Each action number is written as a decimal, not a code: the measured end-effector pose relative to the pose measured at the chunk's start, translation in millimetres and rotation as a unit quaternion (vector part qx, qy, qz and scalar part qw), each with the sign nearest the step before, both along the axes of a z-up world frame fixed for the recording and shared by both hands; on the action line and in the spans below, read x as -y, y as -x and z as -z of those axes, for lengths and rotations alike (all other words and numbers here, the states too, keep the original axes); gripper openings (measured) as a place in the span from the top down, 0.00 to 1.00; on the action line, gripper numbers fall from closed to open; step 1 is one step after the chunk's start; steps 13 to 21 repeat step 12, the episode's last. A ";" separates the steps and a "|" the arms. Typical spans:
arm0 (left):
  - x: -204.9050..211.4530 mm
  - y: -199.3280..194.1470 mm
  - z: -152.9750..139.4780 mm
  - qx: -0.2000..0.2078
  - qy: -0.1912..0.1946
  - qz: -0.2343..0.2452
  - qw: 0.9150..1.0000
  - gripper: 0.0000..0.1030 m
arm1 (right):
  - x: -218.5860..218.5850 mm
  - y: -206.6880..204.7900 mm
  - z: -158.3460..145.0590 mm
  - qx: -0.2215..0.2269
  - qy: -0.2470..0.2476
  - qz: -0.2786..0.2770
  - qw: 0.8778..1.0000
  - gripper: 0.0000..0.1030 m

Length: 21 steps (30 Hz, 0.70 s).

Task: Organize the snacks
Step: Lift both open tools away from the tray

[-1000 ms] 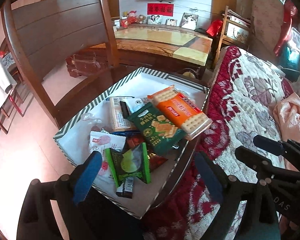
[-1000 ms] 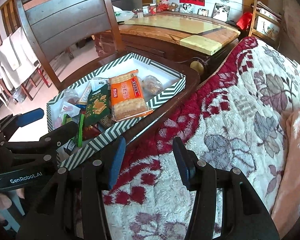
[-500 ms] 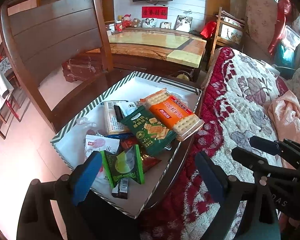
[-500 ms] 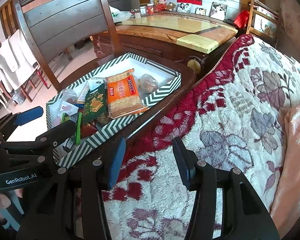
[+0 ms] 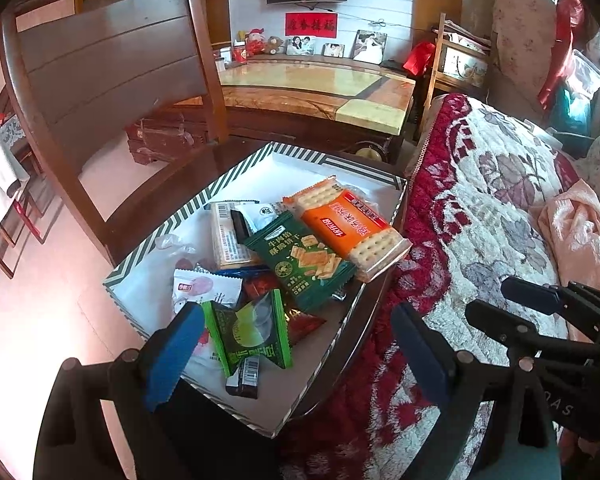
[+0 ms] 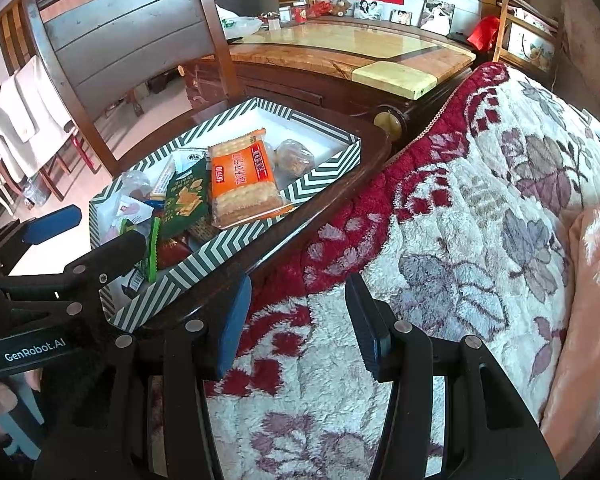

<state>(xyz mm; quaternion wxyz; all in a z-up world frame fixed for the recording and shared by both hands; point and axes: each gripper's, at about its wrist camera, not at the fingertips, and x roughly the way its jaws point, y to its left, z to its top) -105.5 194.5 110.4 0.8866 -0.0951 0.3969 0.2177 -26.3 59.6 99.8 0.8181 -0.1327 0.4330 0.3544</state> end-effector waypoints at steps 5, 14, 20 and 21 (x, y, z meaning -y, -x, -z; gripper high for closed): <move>0.7 1.2 -1.5 0.010 0.000 0.006 1.000 0.07 | -0.5 -0.2 3.2 -0.004 0.007 -0.001 1.000 0.53; 3.8 1.8 -3.2 0.019 -0.003 0.013 1.000 0.07 | 1.0 -0.3 3.4 -0.002 0.005 0.000 1.000 0.53; 3.8 1.8 -3.2 0.019 -0.003 0.013 1.000 0.07 | 1.0 -0.3 3.4 -0.002 0.005 0.000 1.000 0.53; 3.8 1.8 -3.2 0.019 -0.003 0.013 1.000 0.07 | 1.0 -0.3 3.4 -0.002 0.005 0.000 1.000 0.53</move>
